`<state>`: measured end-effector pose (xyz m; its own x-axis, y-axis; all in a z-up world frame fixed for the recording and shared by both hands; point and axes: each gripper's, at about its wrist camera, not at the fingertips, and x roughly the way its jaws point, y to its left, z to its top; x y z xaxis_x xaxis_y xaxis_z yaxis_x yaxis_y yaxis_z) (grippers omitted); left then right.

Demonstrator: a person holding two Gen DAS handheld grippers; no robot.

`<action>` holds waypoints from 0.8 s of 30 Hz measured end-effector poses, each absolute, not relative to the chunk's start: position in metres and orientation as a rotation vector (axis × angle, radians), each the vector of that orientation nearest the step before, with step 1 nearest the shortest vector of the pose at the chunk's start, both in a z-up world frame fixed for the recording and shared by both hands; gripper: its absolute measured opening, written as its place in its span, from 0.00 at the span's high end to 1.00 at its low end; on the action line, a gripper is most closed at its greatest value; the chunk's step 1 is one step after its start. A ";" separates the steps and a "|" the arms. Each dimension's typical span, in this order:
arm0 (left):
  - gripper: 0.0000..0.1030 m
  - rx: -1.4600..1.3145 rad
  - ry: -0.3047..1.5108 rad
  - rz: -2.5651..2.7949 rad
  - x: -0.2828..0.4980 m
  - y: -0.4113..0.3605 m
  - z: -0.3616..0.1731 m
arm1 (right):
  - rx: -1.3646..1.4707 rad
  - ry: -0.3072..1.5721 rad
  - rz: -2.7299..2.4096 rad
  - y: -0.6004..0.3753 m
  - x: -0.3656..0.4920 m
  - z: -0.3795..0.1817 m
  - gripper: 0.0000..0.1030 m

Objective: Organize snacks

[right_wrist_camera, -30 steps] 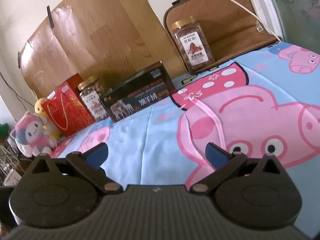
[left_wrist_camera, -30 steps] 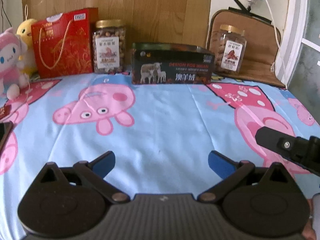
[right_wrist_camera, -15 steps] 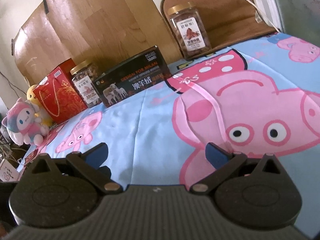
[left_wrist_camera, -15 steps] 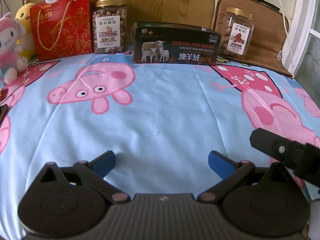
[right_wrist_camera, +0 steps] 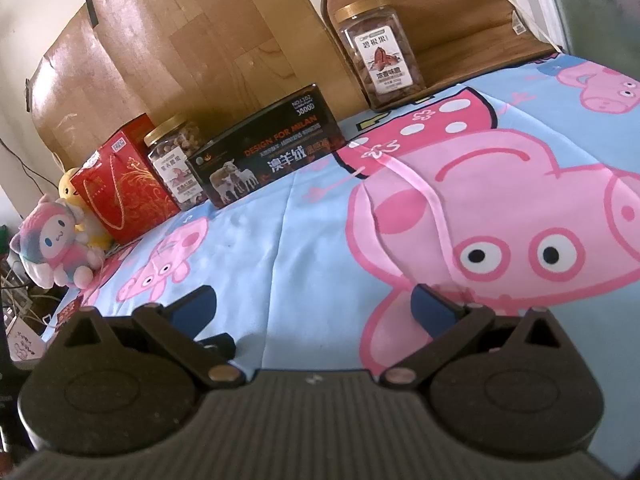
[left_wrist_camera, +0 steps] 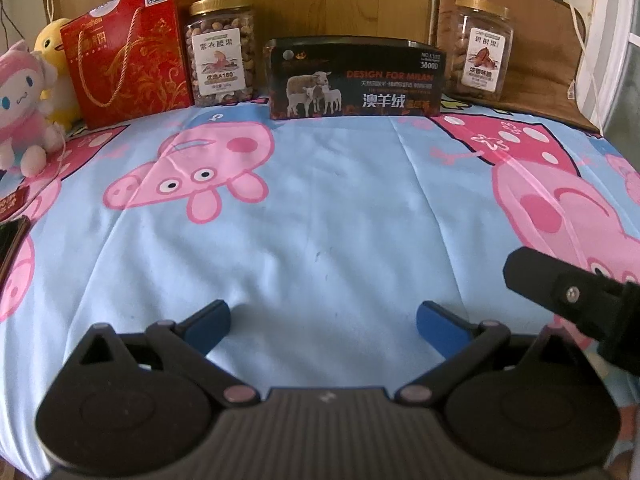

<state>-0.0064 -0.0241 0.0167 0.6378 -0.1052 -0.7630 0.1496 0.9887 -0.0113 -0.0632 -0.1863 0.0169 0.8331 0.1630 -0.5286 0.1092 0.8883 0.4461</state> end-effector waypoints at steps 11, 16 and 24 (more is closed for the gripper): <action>0.00 0.059 0.863 -0.149 -0.008 -0.024 0.016 | 0.500 0.583 0.042 -0.186 -0.065 0.018 0.00; 0.00 0.060 0.861 -0.153 -0.009 -0.024 0.016 | 0.484 0.575 0.046 -0.183 -0.066 0.019 0.00; 0.00 0.032 0.877 -0.175 -0.010 -0.019 0.019 | 0.461 0.535 0.054 -0.184 -0.068 0.025 0.00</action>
<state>-0.0097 -0.0194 0.0187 0.6260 -0.1389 -0.7673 0.1654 0.9853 -0.0434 -0.0683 -0.1841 0.0247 0.8616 0.1674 -0.4792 0.0691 0.8965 0.4375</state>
